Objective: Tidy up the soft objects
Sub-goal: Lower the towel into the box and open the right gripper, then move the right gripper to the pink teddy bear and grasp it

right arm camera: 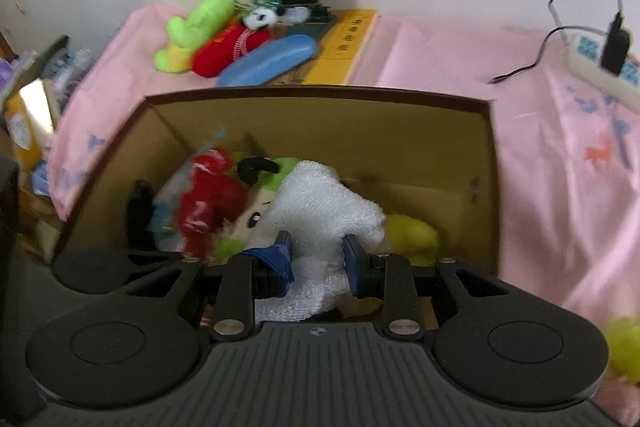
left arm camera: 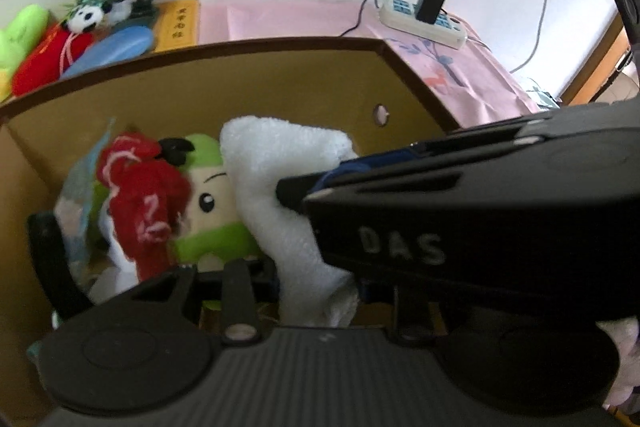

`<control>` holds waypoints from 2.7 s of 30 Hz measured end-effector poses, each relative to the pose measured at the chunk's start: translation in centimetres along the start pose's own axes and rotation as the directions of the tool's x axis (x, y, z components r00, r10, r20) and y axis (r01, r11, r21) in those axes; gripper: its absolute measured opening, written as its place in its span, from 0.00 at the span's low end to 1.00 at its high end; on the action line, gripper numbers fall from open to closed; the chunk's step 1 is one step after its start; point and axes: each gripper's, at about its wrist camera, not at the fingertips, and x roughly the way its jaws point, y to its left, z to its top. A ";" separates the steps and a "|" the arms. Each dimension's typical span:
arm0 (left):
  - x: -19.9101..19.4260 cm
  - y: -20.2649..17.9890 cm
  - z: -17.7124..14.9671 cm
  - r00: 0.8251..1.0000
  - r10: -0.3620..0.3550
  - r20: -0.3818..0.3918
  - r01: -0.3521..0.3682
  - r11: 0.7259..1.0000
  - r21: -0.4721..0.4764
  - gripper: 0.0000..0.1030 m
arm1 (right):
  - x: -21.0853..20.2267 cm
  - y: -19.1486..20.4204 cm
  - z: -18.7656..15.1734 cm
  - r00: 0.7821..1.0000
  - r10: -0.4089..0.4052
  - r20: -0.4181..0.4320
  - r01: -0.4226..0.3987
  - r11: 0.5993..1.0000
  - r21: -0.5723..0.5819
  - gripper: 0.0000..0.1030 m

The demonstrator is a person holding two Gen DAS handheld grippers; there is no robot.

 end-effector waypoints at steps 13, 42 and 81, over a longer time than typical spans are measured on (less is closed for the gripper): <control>1.2 -1.7 -0.3 1.000 0.007 -0.014 -0.005 0.997 0.081 0.46 | 1.0 -0.9 -1.0 0.989 -0.144 -0.016 0.144 0.990 0.005 0.06; -6.1 -6.1 -2.7 0.971 0.198 0.134 -0.217 0.965 0.147 0.53 | -7.6 -2.8 -4.7 0.992 -0.027 0.120 0.004 0.982 0.191 0.12; 2.3 -21.6 -4.9 0.995 -0.104 0.003 0.101 0.967 0.233 0.62 | -14.2 -19.4 -15.1 0.990 -0.127 0.056 0.102 0.938 0.330 0.13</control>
